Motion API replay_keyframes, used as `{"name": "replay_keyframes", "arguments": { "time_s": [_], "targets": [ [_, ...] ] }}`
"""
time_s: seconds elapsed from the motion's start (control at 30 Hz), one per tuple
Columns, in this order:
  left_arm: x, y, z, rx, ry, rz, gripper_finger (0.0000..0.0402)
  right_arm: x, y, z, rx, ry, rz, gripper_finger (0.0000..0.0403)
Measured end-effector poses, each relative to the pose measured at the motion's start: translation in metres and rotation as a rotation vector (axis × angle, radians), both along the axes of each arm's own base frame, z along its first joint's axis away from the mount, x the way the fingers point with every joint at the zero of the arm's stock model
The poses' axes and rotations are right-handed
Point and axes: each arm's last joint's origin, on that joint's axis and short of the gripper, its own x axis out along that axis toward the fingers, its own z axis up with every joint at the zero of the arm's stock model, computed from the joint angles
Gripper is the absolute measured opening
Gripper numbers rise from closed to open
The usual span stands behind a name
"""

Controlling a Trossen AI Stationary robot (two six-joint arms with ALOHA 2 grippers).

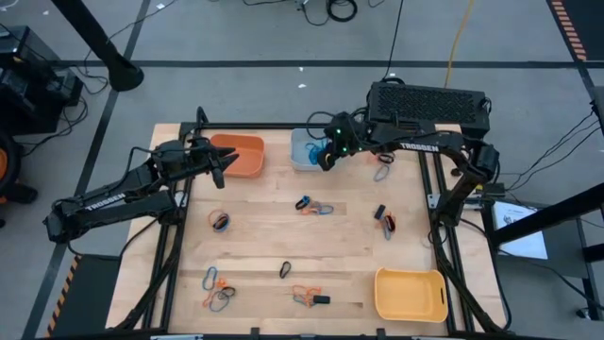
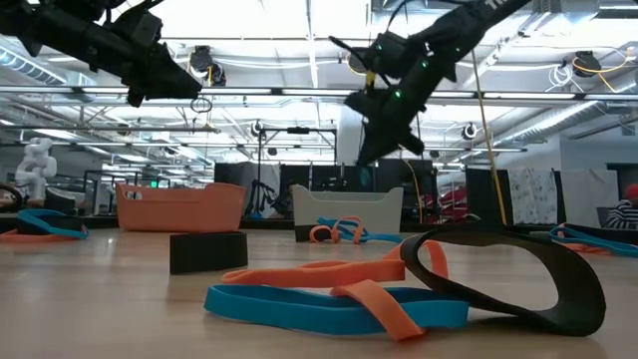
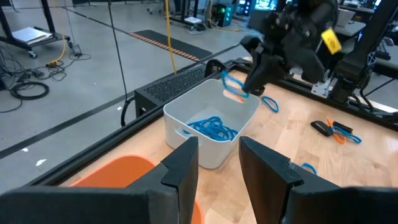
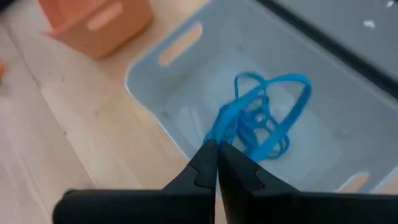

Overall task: Sort rubber bands into baskets
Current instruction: Put the blue rubberband into the gray bin

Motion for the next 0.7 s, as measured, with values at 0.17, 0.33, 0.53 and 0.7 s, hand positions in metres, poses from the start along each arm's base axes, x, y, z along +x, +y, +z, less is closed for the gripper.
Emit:
{"name": "replay_keyframes", "arguments": {
  "time_s": [0.17,0.33,0.53,0.7],
  "targets": [
    [0.000,0.000,0.000,0.000,0.000,0.000,0.0123,0.002,-0.004,0.012,-0.063,0.002,-0.061,0.0033],
    [0.000,0.000,0.000,0.000,0.000,0.000,0.0123,-0.002,-0.010,0.012,-0.055,0.017,-0.109,0.0068],
    [0.000,0.000,0.000,0.000,0.000,0.000,0.0123,-0.006,-0.015,0.011,-0.044,0.034,-0.128,0.0115],
    [0.000,0.000,0.000,0.000,0.000,0.000,0.0123,-0.003,-0.009,0.011,0.002,0.010,-0.063,0.0141]
  ]
}}
